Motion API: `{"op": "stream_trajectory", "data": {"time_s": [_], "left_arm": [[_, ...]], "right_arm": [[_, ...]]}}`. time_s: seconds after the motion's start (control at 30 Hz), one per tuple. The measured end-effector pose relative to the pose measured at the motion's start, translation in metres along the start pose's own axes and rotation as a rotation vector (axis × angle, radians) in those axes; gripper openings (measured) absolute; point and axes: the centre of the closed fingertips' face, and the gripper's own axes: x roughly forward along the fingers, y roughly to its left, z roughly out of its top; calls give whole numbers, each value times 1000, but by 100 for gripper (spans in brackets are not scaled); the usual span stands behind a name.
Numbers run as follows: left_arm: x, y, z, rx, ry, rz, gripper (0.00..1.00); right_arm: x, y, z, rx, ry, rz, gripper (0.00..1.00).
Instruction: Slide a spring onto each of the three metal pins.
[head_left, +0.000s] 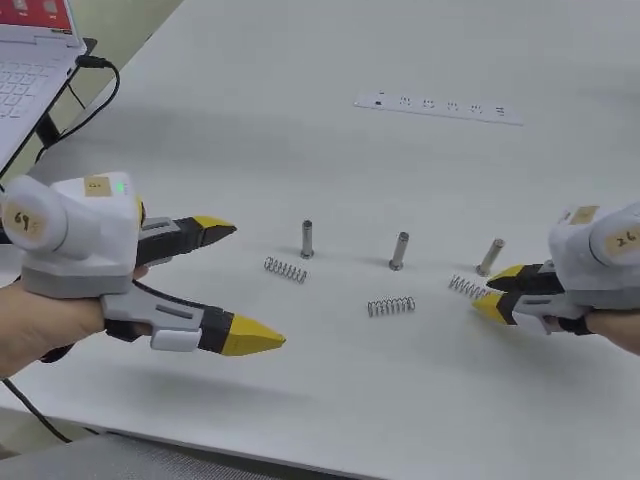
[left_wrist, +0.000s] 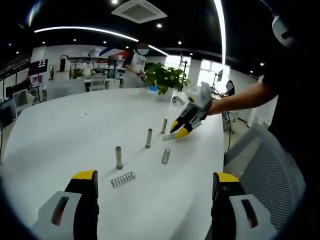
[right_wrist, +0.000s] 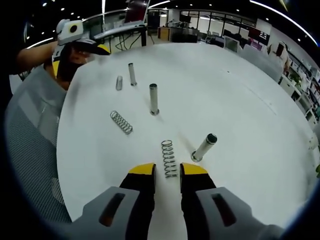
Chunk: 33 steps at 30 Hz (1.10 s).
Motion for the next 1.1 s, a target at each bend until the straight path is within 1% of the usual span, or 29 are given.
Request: {"op": "stream_trajectory", "data": {"time_s": [0.13,0.27,0.3,0.37,0.57,0.8,1.0,1.1], "left_arm": [[-1,-1,0,-1,1,-1,92],[-2,0,-1,-3,1,1,92],[-2,0,-1,-3,1,1,92],[-2,0,-1,-3,4,1,92],[-2,-3,-1,-1,5,-2,92],[-1,-8,1,3,6,-12,91],[5,-15,5,14,6,-34,89],[9,-21,5,25,16,-60,88]], "right_arm": [[3,1,-2,-2,12,5,16],[5,3,-1,-5,10,16,15],[6,4,-1,-7,9,15,14],[6,2,-3,-23,22,8,9],[6,3,-4,-28,23,12,9],[-10,12,4,-53,2,17,8],[-26,25,11,-100,-16,35,8],[-34,35,20,-125,-35,51,8]]}}
